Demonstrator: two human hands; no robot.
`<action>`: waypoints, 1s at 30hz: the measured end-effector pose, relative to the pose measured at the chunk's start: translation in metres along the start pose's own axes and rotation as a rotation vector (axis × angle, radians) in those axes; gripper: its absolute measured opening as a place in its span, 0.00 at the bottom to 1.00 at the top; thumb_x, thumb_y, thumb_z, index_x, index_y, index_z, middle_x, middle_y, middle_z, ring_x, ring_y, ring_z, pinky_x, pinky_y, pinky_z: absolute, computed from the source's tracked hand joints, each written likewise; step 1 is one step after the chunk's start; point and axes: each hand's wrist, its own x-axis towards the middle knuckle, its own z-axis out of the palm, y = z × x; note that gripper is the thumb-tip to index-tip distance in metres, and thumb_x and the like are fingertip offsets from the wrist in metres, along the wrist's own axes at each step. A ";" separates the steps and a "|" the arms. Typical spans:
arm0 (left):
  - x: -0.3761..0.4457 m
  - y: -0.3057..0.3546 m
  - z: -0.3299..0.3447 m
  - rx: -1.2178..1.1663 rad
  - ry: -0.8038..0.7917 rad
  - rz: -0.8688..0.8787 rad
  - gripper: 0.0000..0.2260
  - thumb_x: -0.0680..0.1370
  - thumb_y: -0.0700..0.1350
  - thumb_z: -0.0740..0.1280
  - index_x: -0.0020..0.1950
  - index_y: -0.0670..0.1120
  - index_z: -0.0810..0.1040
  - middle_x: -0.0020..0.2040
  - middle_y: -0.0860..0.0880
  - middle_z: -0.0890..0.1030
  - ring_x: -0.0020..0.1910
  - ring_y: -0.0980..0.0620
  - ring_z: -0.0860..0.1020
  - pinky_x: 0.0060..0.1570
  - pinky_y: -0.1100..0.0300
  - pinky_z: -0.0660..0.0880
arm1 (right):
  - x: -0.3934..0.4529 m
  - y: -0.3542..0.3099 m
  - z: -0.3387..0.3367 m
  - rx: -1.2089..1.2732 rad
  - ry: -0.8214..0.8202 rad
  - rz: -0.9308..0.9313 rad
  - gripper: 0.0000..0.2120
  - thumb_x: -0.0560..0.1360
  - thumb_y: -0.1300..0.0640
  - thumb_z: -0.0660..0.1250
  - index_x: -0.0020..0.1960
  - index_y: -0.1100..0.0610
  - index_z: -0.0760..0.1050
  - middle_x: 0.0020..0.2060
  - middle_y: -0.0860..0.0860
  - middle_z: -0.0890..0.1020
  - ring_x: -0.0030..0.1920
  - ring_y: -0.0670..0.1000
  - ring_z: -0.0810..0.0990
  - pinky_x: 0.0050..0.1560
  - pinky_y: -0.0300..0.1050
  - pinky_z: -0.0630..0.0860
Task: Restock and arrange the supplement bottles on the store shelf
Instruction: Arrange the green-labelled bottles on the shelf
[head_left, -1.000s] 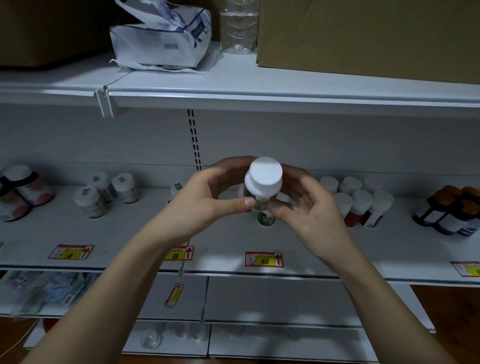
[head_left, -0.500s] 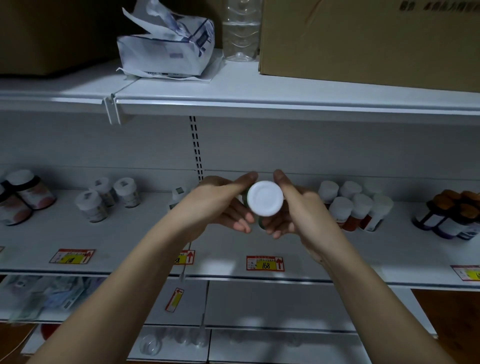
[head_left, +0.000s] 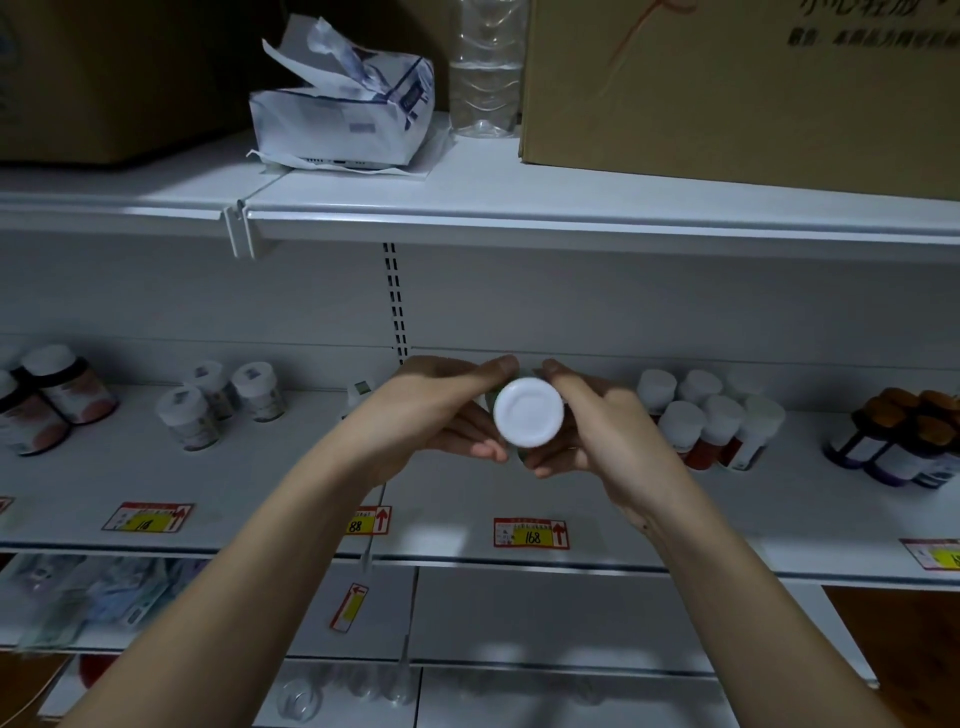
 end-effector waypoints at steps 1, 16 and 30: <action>0.000 0.000 -0.001 0.001 -0.001 0.020 0.17 0.79 0.54 0.68 0.57 0.42 0.81 0.44 0.36 0.85 0.43 0.40 0.85 0.38 0.61 0.81 | 0.000 0.001 -0.001 -0.007 -0.010 -0.026 0.16 0.82 0.49 0.61 0.53 0.59 0.81 0.40 0.61 0.85 0.36 0.59 0.84 0.35 0.47 0.81; 0.009 -0.019 -0.001 -0.019 0.009 0.209 0.29 0.72 0.32 0.74 0.70 0.51 0.75 0.59 0.49 0.84 0.55 0.47 0.84 0.55 0.50 0.81 | 0.004 0.027 -0.019 -0.109 -0.097 -0.285 0.22 0.78 0.66 0.67 0.65 0.43 0.70 0.57 0.48 0.83 0.60 0.46 0.81 0.58 0.44 0.80; 0.024 -0.059 0.020 -0.090 0.164 0.220 0.19 0.72 0.36 0.75 0.59 0.54 0.79 0.56 0.51 0.83 0.53 0.49 0.84 0.53 0.50 0.82 | 0.019 0.066 -0.021 -0.135 -0.079 -0.260 0.21 0.78 0.65 0.68 0.67 0.50 0.70 0.58 0.45 0.81 0.59 0.41 0.80 0.60 0.39 0.77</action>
